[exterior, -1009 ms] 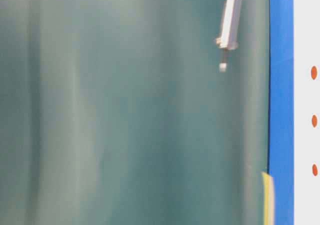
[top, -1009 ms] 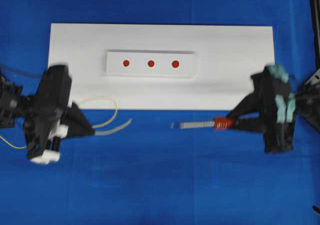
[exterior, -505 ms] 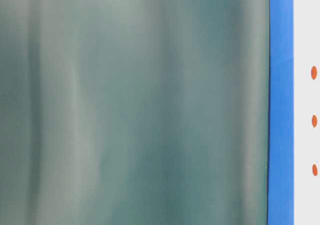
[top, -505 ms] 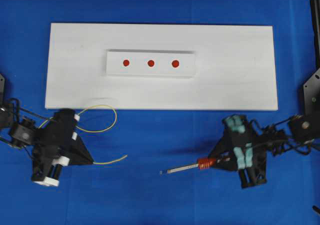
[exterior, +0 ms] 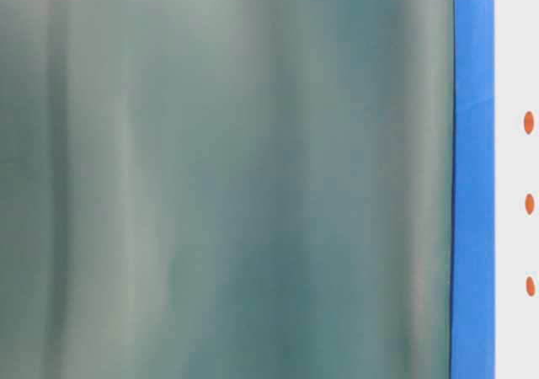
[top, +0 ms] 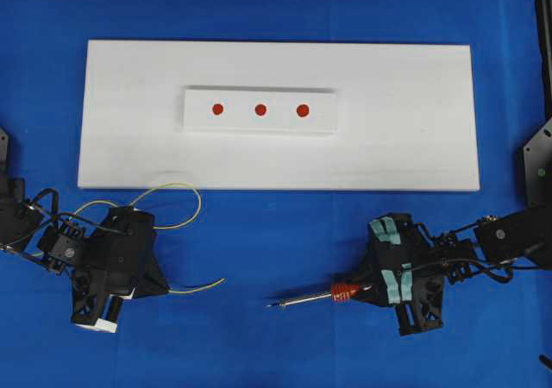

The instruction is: Touch the tip of the soldering iron to the tip of the solder at the mark.

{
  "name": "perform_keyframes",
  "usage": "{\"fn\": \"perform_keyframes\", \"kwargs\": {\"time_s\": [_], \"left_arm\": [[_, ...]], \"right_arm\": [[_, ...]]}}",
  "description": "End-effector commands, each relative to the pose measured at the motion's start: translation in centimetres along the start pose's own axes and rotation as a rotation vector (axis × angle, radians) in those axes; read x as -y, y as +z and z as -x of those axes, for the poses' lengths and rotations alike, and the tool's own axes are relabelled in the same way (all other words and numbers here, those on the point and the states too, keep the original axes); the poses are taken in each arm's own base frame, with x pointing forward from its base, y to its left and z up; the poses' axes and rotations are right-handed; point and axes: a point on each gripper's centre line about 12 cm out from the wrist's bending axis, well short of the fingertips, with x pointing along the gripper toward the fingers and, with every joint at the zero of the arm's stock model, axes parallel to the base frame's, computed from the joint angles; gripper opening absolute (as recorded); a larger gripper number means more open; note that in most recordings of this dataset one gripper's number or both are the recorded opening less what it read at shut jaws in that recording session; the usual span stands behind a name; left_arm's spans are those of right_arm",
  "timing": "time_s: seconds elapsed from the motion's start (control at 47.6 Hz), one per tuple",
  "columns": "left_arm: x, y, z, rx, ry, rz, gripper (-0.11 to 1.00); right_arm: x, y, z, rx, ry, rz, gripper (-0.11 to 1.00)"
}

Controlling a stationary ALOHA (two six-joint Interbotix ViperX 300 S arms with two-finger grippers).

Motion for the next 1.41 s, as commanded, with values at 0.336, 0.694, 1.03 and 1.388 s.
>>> {"fn": "perform_keyframes", "kwargs": {"time_s": [0.336, 0.694, 1.03, 1.388], "left_arm": [[0.9, 4.1, 3.8, 0.071, -0.01, -0.022, 0.82], [-2.9, 8.1, 11.2, 0.209, 0.121, -0.091, 0.78], [-8.7, 8.4, 18.4, 0.406, 0.375, -0.099, 0.77], [-9.3, 4.8, 21.2, 0.475, 0.457, -0.113, 0.77]], "right_arm": [[-0.6, 4.8, 4.1, 0.086, 0.021, 0.006, 0.84], [3.4, 10.2, 13.5, 0.259, -0.09, 0.071, 0.8], [7.3, 10.9, 21.9, 0.463, -0.277, 0.118, 0.8], [8.7, 6.9, 23.6, 0.504, -0.341, 0.123, 0.79]]}}
